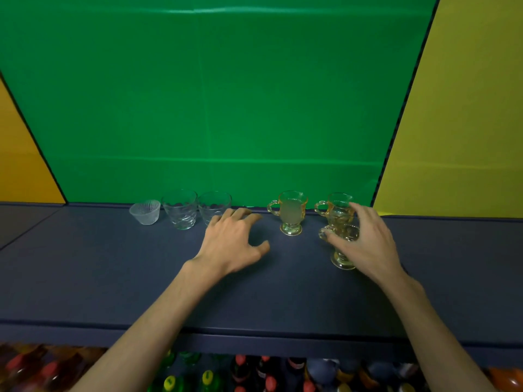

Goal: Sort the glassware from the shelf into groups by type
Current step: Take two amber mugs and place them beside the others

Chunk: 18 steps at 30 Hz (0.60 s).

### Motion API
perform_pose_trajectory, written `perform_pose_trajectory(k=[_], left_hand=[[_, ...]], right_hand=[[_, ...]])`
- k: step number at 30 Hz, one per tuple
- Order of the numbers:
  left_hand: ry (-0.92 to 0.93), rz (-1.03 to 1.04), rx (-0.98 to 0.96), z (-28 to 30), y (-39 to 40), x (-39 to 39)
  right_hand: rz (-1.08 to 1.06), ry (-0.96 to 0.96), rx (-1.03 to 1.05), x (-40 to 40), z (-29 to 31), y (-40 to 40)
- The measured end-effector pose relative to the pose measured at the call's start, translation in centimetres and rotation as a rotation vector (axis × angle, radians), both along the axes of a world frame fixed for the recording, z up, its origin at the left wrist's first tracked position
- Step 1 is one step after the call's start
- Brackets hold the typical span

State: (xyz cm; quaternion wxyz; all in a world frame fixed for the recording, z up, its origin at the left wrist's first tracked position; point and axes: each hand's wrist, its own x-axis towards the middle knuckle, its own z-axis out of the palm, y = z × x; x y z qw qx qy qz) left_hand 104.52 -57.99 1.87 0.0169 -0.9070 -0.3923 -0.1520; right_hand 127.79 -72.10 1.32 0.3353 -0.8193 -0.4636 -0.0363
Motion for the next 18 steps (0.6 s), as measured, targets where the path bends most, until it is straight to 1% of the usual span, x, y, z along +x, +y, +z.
perform_pose_trajectory(k=[3, 8, 13, 18], left_hand=[[0.005, 0.019, 0.021, 0.6, -0.1, -1.2], [-0.013, 0.086, 0.058, 1.7, 0.1, -5.4], [-0.027, 0.189, 0.058, 2.2, 1.3, -11.7], [-0.013, 0.305, 0.042, 2.2, 2.6, -19.8]], right_hand=[[0.101, -0.169, -0.005, -1.8, 0.8, 1.7], [0.222, -0.335, -0.040, -7.0, 1.0, 5.4], [0.367, -0.323, -0.018, -14.0, 1.8, 9.0], [0.511, -0.286, -0.016, -22.8, 2.5, 12.2]])
